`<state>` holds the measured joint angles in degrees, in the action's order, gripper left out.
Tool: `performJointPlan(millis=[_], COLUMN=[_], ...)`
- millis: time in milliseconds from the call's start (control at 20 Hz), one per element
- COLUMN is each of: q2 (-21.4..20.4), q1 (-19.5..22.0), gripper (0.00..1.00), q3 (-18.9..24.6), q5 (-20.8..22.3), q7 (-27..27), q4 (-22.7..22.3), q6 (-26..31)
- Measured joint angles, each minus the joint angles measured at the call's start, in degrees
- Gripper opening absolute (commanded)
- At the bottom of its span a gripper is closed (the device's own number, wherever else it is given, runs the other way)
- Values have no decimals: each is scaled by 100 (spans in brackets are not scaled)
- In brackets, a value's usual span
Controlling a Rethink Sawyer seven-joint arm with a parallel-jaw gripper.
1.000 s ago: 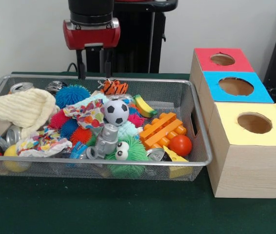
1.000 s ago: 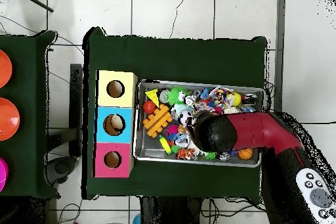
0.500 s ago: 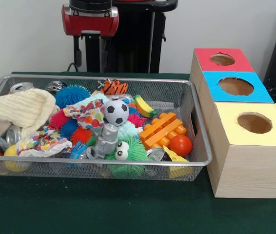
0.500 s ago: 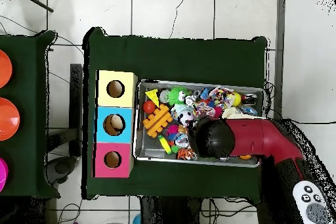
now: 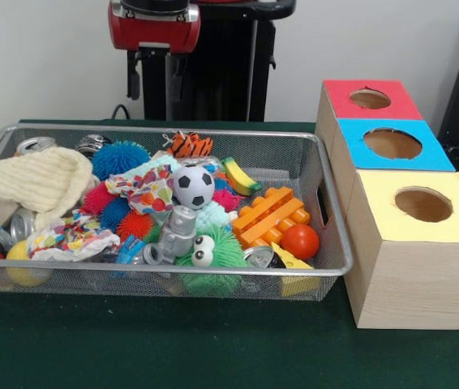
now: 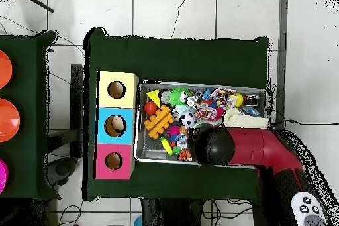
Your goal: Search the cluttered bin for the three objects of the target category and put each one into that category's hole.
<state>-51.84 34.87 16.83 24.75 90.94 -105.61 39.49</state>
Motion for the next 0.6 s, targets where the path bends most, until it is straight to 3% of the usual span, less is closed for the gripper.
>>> performJointPlan(millis=[600], q2=[0], q1=[-405], gripper=[100], q3=[-441], q5=[-217], q7=[23], q4=[-199], q6=[-342])
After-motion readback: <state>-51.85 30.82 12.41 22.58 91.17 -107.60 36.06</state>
